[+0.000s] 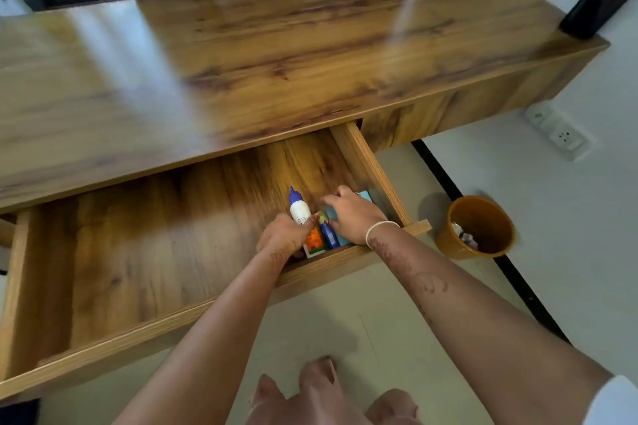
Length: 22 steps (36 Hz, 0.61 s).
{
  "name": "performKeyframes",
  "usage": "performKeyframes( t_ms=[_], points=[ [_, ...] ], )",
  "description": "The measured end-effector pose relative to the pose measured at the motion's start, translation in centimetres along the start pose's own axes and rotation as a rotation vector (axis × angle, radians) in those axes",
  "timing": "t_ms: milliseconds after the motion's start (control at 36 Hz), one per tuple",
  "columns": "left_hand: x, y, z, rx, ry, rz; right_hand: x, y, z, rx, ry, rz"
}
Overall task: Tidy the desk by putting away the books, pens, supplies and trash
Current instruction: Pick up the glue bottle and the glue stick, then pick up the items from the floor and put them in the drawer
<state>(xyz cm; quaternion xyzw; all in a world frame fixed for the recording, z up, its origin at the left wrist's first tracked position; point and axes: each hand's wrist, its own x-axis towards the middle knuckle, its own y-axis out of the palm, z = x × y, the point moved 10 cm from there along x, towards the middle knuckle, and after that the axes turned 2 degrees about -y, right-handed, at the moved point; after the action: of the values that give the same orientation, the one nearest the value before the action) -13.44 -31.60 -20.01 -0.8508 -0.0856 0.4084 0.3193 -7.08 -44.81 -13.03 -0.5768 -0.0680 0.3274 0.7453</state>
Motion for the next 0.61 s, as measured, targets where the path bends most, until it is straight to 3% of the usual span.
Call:
performKeyframes(
  t_ms=[222,306,361,417,611],
  points=[
    [-0.3,0.4,0.0,-0.039,0.015,0.034,-4.2,-6.1,-1.9,0.297,0.032,-0.543],
    [-1.8,-1.8,-0.9,-0.04,0.007,-0.144,-8.3,-7.4,-3.8,0.317,0.089,-0.709],
    [-4.1,-3.4,-3.0,-0.028,0.096,-0.291,-12.1,-7.9,-5.8,0.326,0.152,-0.806],
    [-7.0,-3.4,-6.2,-0.045,0.234,-0.337,-16.4,-7.7,-8.2,0.345,0.235,-0.875],
    [-19.2,6.2,-17.7,-0.145,0.693,-0.044,-35.4,-4.1,-16.1,0.38,0.648,-0.994]
  ],
)
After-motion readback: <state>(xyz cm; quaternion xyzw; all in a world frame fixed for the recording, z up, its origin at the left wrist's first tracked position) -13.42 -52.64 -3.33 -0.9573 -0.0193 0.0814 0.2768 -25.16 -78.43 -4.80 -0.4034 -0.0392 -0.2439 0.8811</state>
